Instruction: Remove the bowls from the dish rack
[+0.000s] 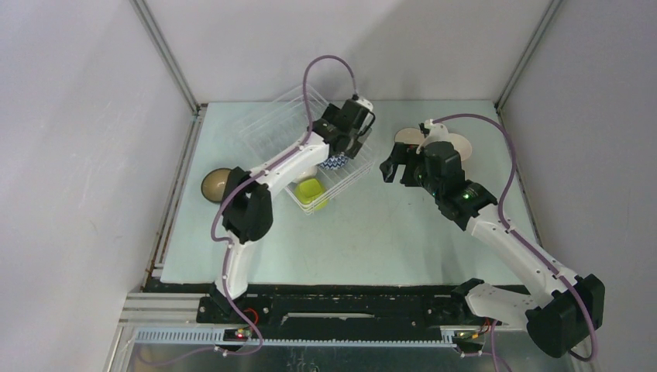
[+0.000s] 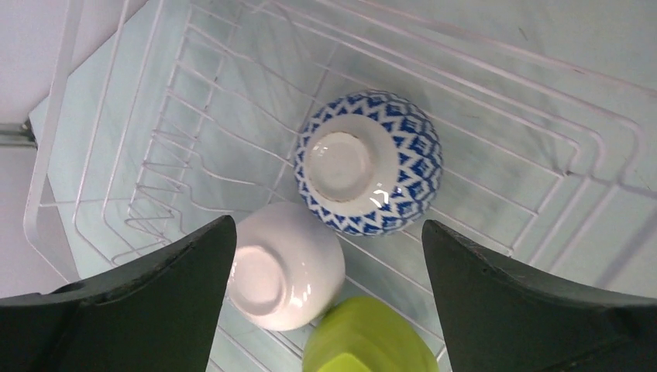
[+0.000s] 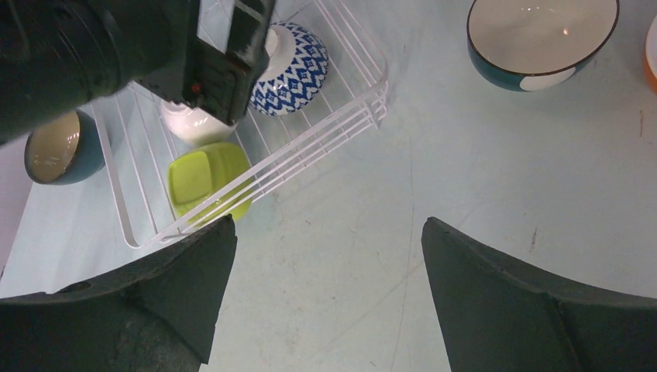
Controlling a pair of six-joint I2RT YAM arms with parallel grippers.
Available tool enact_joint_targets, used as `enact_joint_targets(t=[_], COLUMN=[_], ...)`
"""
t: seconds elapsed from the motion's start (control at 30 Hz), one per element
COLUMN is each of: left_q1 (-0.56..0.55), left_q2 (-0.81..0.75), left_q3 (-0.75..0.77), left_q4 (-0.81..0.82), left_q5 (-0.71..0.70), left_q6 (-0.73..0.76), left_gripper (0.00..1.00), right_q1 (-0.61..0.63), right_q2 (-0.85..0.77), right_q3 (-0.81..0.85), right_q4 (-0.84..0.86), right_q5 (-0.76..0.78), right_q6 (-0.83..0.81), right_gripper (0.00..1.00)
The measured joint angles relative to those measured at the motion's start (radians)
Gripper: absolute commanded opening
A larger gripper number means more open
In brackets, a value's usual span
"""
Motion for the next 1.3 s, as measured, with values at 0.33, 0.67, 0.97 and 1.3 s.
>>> enact_joint_targets(t=[0.33,0.67,0.97,1.3], left_q1=[-0.039,-0.021,-0.020,-0.007], left_q2=[0.030,0.140,0.201,0.238], left_q3=[0.005,0.067,0.111,0.141], left_q4=[-0.030,-0.117,-0.130,-0.132], left_q5=[0.059,0.098,0.098,0.092], left_q6=[0.078,0.109,0.126,0.151], left_gripper=[0.99,0.92,0.86,0.87], right_q1=[0.000,0.000,0.000,0.000], right_q2=[-0.021,-0.039,-0.039,-0.045], right_q3=[0.000,0.000,0.000,-0.014], right_q4=[-0.001,-0.001,-0.002,-0.001], right_q5=[0.000,0.001,0.001,0.001], right_q6=[0.000,0.000,0.000,0.000], right_gripper=[0.97,0.97,0.96,0.97])
